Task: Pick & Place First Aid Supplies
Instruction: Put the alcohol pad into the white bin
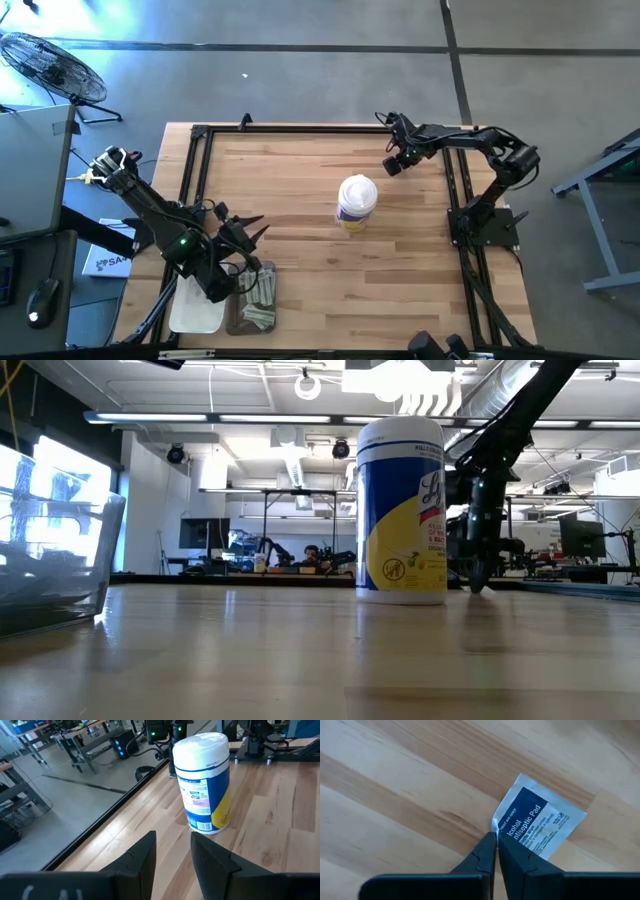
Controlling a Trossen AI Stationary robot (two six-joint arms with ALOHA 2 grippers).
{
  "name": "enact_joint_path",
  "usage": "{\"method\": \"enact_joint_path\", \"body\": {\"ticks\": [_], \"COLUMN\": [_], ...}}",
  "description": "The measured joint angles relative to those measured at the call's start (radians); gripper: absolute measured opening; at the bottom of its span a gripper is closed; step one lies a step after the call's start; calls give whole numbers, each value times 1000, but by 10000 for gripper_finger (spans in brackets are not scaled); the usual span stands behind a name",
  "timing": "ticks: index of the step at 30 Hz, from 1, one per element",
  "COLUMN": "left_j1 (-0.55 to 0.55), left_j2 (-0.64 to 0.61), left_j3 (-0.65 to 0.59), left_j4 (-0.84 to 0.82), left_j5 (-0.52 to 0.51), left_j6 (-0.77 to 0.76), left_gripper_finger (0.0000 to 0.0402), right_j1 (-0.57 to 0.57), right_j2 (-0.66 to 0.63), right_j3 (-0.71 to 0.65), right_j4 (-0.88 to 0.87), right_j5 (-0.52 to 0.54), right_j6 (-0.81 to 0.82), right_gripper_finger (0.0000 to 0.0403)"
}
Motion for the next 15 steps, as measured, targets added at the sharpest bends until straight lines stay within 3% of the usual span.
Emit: {"method": "enact_joint_path", "body": {"ticks": [7, 11, 15], "left_j1": [0, 0, 0], "left_j2": [0, 0, 0], "left_j3": [0, 0, 0], "left_j4": [3, 4, 4], "left_j5": [-16, -21, -20], "left_j6": [25, 43, 53], "left_gripper_finger": [119, 119, 119], "right_j1": [4, 26, 82], "right_j2": [-43, -145, -266], "right_j3": [-6, -4, -5], "right_j4": [-9, -49, -89], "right_j5": [55, 104, 87], "right_j6": [-37, -68, -71], "right_gripper_finger": [2, 1, 1]}}
